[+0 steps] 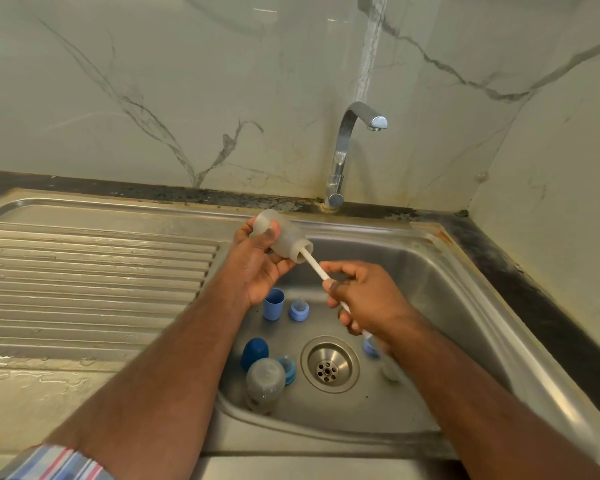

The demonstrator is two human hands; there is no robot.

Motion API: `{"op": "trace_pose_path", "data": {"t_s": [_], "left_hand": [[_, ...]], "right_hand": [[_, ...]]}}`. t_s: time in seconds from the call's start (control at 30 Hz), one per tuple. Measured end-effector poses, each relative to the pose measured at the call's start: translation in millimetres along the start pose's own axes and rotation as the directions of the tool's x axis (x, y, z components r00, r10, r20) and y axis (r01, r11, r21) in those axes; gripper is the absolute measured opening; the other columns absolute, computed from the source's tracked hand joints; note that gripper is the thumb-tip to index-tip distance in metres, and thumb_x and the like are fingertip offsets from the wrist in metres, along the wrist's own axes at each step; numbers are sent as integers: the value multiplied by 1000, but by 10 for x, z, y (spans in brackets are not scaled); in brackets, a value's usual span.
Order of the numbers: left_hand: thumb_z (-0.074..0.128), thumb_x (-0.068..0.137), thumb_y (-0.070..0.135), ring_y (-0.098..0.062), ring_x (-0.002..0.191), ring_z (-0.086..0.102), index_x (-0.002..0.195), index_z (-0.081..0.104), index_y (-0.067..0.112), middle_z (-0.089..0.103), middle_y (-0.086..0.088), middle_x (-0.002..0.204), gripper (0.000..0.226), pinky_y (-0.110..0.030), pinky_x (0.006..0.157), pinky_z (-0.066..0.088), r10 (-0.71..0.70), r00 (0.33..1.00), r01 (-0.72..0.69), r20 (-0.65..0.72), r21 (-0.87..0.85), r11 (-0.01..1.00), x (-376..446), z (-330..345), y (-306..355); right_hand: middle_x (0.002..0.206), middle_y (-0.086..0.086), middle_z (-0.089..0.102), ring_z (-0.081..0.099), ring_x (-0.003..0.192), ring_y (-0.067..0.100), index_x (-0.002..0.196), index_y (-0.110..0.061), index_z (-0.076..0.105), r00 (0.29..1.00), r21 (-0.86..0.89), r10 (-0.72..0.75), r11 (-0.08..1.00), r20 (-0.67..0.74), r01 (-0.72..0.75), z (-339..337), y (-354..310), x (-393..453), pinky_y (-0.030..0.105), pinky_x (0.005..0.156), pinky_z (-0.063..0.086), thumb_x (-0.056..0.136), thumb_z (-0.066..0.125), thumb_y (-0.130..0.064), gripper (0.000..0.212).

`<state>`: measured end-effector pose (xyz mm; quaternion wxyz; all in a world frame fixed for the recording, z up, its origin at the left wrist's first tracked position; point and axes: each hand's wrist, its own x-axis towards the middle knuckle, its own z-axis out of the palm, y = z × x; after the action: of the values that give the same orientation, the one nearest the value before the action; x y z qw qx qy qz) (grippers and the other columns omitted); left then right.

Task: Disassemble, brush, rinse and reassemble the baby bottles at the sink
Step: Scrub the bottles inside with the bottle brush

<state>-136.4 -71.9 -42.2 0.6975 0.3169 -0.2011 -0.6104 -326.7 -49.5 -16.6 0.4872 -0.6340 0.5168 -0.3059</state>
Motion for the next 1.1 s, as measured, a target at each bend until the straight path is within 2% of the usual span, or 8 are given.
{"op": "trace_pose_path", "data": {"t_s": [0.13, 0.27, 0.33, 0.53, 0.63, 0.73, 0.97, 1.1], "left_hand": [[64, 97, 13, -39, 110, 69, 145, 40, 19, 52, -23, 141, 55, -49, 73, 62, 5, 1000, -6, 13, 31, 1000, -3, -17, 0], [61, 99, 9, -42, 118, 63, 143, 40, 20, 50, -20, 138, 50, -51, 74, 63, 1, 1000, 0, -21, 74, 997, 7, -32, -6], [63, 98, 10, -42, 114, 66, 144, 40, 21, 50, -22, 139, 53, -50, 72, 63, 6, 999, -5, -37, 25, 1000, 28, -35, 9], [64, 97, 12, -42, 113, 67, 145, 40, 20, 52, -24, 141, 54, -49, 75, 62, 4, 1000, -4, -11, 17, 1000, 18, -21, 0], [63, 98, 13, -42, 117, 65, 143, 42, 19, 51, -22, 140, 50, -48, 73, 63, -1, 999, 1, -35, 19, 1000, 27, -17, 12], [63, 98, 11, -43, 117, 64, 143, 42, 19, 50, -22, 140, 50, -51, 73, 63, 5, 998, -4, -59, 10, 1000, 41, -38, 24], [63, 99, 12, -43, 114, 66, 141, 43, 18, 52, -24, 139, 47, -48, 73, 62, 5, 999, -6, -49, -5, 1000, 28, -17, -1], [64, 98, 14, -43, 117, 65, 142, 43, 19, 50, -22, 140, 49, -48, 72, 62, 13, 998, -11, -65, 29, 1000, 36, -26, 15]], "right_hand": [[71, 7, 64, 46, 48, 13, 123, -23, 68, 988, 297, 74, 948, 136, -112, 12, -55, -62, 22, 39, 34, 98, 59, -7, 31], [68, -13, 61, 51, 53, 2, 128, -35, 66, 990, -421, -134, 896, 47, 141, -104, -15, -4, 20, 54, 42, 96, 64, -17, 37], [69, -15, 59, 54, 59, 3, 128, -37, 65, 984, -486, -179, 860, 5, 159, -105, 11, 13, 20, 59, 43, 96, 64, -20, 36], [76, 8, 67, 47, 49, 14, 124, -27, 68, 999, 127, 40, 991, 35, -45, -16, -25, -17, 25, 42, 37, 98, 60, -10, 32], [71, -1, 67, 48, 51, 10, 126, -29, 68, 995, -90, -74, 993, 69, 80, -93, -2, -14, 23, 45, 40, 96, 64, -11, 36], [73, -18, 59, 52, 60, 4, 130, -38, 64, 975, -554, -221, 809, 25, 198, -141, -19, 13, 15, 57, 40, 97, 64, -22, 37], [77, 4, 68, 50, 50, 4, 126, -28, 68, 992, -107, -110, 989, -54, 104, 3, 35, 35, 21, 49, 42, 96, 64, -14, 34], [91, -11, 69, 60, 70, 9, 132, -39, 62, 960, -550, -279, 802, 1, 233, -81, 20, 25, 25, 68, 53, 97, 63, -24, 38]]}}
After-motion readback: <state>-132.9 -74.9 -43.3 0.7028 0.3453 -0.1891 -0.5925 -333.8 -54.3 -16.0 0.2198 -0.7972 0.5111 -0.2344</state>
